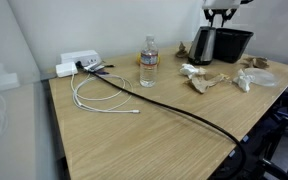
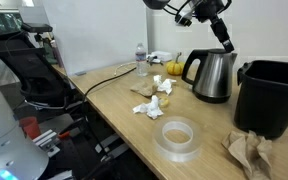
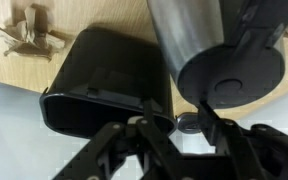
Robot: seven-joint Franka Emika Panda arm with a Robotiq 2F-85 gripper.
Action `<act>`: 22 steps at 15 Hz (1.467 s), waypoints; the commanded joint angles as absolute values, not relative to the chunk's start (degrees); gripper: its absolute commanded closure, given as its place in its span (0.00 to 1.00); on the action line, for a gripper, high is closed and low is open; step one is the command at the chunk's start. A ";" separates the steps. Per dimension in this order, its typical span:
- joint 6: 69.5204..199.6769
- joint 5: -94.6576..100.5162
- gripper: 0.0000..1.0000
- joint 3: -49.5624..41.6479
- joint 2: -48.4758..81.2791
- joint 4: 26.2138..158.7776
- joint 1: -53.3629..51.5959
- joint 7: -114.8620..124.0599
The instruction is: Close the kettle, open it then throw the brown paper in the landfill bin
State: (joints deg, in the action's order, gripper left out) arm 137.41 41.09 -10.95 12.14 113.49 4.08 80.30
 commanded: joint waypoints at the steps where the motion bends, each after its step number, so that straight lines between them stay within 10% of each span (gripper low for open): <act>1: 139.54 39.99 0.18 -10.95 10.61 114.93 4.41 79.71; 4: 135.89 37.54 0.01 -10.32 9.36 114.26 4.10 78.40; 13: 133.45 28.27 0.00 -9.30 6.21 113.88 4.28 70.96; 22: 120.58 20.08 0.76 -7.09 4.58 107.45 3.74 61.63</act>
State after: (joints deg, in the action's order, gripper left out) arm 124.32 22.30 -7.66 3.49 109.96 3.30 64.28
